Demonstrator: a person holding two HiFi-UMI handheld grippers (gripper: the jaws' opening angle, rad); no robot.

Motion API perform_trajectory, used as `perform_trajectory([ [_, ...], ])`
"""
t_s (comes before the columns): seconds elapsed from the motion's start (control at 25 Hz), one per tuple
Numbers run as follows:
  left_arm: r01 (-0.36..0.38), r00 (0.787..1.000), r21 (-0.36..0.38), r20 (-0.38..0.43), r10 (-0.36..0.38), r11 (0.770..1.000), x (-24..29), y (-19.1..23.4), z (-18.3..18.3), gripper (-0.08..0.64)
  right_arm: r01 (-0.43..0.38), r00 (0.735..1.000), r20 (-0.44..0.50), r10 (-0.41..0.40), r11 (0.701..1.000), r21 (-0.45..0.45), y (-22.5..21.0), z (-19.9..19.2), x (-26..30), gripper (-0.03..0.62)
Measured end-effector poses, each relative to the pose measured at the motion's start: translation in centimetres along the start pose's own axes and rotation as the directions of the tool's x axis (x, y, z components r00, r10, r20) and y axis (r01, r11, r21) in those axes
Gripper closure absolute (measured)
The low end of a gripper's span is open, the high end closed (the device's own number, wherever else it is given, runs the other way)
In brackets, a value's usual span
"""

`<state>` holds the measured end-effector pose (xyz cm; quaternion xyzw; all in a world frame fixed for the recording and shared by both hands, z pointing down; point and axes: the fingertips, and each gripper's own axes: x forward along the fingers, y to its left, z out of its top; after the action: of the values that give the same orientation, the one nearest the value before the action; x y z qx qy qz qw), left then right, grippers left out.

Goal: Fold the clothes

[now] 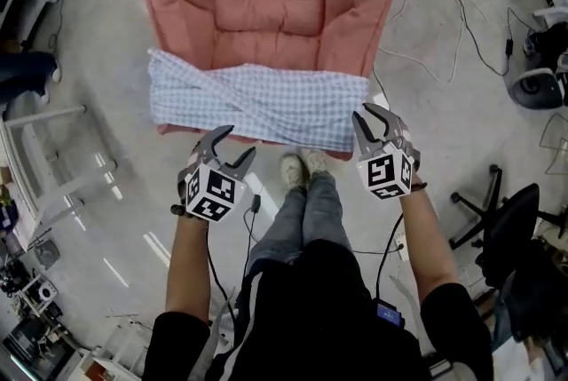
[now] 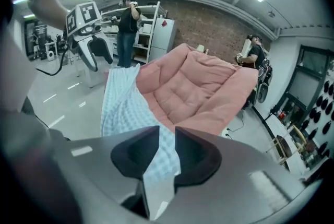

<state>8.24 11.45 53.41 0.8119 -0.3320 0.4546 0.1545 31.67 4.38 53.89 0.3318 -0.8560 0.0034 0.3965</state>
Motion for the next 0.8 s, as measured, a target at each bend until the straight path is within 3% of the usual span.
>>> perform_trajectory([
  [0.2,-0.09,0.996,-0.076,0.009,0.091,0.993,-4.7,3.6,1.7,0.309,-0.115,0.989,0.085,0.122,0.99,-0.079,0.5,8.3,1.6,0.492],
  [0.44,-0.207,0.977,-0.112,0.017,0.21,0.972,-11.0,10.7,2.2,0.332,-0.194,0.96,0.167,0.223,0.966,-0.173,1.7,18.2,3.4,0.497],
  [0.6,-0.22,0.976,-0.093,-0.008,0.22,0.971,-12.0,14.5,0.8,0.344,-0.213,0.956,0.167,0.242,0.961,-0.176,2.3,20.5,5.3,0.497],
  [0.8,-0.195,0.981,-0.048,-0.036,0.193,0.98,-10.5,20.3,-2.2,0.357,-0.232,0.963,0.104,0.248,0.962,-0.141,4.1,20.7,9.4,0.497],
])
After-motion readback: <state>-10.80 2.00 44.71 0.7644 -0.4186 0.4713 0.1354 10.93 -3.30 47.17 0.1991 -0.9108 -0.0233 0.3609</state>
